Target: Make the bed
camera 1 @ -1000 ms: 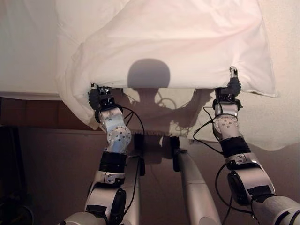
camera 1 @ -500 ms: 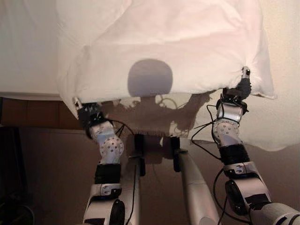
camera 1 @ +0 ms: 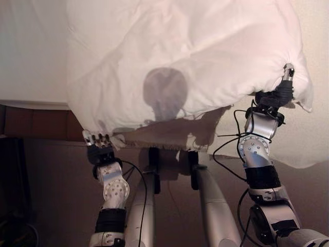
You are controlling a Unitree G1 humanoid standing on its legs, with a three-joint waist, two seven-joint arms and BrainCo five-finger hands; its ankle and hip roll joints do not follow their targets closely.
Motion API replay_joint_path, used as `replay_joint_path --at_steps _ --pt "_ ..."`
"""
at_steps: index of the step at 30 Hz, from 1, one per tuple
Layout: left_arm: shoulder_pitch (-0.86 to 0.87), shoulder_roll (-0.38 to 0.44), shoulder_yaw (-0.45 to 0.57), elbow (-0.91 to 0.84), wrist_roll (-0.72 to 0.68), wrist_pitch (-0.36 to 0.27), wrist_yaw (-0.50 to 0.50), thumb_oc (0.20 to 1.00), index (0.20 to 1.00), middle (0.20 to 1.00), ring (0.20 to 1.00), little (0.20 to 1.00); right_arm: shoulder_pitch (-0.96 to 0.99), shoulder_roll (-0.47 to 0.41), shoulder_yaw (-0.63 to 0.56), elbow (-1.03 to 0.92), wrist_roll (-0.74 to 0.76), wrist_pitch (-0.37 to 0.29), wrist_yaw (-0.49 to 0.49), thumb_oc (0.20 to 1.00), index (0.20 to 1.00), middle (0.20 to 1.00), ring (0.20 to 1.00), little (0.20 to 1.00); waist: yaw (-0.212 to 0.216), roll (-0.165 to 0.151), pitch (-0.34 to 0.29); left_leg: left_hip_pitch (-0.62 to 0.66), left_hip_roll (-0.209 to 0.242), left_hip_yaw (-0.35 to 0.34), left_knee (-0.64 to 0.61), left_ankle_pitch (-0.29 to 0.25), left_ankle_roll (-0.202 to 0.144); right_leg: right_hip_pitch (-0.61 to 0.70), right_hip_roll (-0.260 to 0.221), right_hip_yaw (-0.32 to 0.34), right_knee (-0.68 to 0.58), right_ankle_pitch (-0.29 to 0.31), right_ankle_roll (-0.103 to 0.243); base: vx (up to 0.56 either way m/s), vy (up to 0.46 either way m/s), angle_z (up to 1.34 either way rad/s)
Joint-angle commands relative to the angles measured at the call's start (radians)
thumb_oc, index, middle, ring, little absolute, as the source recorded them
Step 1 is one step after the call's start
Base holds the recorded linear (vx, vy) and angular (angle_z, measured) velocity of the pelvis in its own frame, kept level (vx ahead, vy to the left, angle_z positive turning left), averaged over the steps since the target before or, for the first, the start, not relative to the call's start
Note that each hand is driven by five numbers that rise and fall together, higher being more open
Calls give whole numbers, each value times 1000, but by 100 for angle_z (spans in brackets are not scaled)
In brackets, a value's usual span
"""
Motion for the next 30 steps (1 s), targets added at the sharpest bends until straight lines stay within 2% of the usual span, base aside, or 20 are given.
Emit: replay_joint_path --at_steps 1,5,6,8,10,11,14,15,17,18,22,30 --pt "80 34 -89 -11 -27 61 -85 1000 1000 1000 1000 1000 -22 -28 35 -173 -77 -28 106 200 200 200 200 200 -33 -6 -69 2 -48 62 36 -61 80 56 28 13 -119 104 61 -13 2 -3" --pt "112 57 -239 -19 -54 147 -155 1000 1000 1000 1000 1000 -45 -27 99 -178 -52 -6 142 200 200 200 200 200 -40 -13 -57 8 -47 65 36 -61 82 60 30 16 -118 107 62 -11 -2 -6" --pt "112 57 -239 -19 -54 147 -155 1000 1000 1000 1000 1000 -45 -27 99 -178 -52 -6 142 200 200 200 200 200 -40 -13 -58 7 -47 65 36 -60 82 58 30 16 -119 107 62 0 0 0" --pt "112 94 -333 -26 -54 215 -220 1000 1000 1000 1000 1000 -61 -35 130 -171 -39 11 168 200 200 200 200 200 -47 -22 -52 9 -47 66 37 -60 80 61 29 15 -118 108 63 0 0 0" --pt "102 114 -387 -37 -55 256 -265 1000 1000 1000 1000 1000 -69 -28 150 -167 -16 13 192 200 200 200 200 200 -52 -28 -49 14 -45 67 38 -64 79 64 31 18 -119 106 64 0 0 0" --pt "102 114 -387 -37 -55 256 -265 1000 1000 1000 1000 1000 -69 -28 149 -167 -15 13 193 200 200 200 200 200 -52 -28 -52 10 -46 67 36 -60 79 61 31 18 -121 110 64 0 0 0" --pt "44 119 -461 -15 -78 325 -378 1000 1000 1000 1000 1000 -79 -9 176 -161 34 4 234 200 200 200 200 200 -62 -46 -53 9 -42 69 49 -69 76 58 34 19 -107 105 64 -3 -13 -3" --pt "43 119 -461 -14 -78 325 -379 1000 1000 1000 1000 1000 -80 -9 176 -161 34 4 234 200 200 200 200 200 -62 -46 -56 4 -43 69 47 -65 76 53 33 19 -109 109 64 0 0 0" --pt "3 114 -490 3 -91 363 -430 1000 1000 1000 1000 1000 -83 -1 192 -167 54 4 258 200 200 200 200 200 -67 -52 -58 6 -40 72 51 -70 75 52 36 22 -104 106 64 0 0 0" --pt "-41 105 -516 21 -103 396 -486 1000 1000 1000 1000 1000 -83 7 205 -172 66 3 277 200 200 200 200 200 -73 -59 -65 0 -40 72 59 -72 74 47 38 26 -101 107 64 0 0 0" --pt "-113 83 -550 31 -127 444 -564 1000 1000 1000 1000 1000 -85 21 217 -187 85 -2 302 200 200 200 200 200 -82 -70 -76 -4 -39 72 63 -76 74 42 42 32 -98 107 64 0 0 0" --pt "-250 23 -578 14 -168 495 -701 1000 1000 1000 1000 1000 -92 60 248 -213 108 -27 328 200 200 200 200 200 -102 -87 -104 -17 -36 75 74 -81 75 28 52 46 -91 112 63 -3 -6 -6"
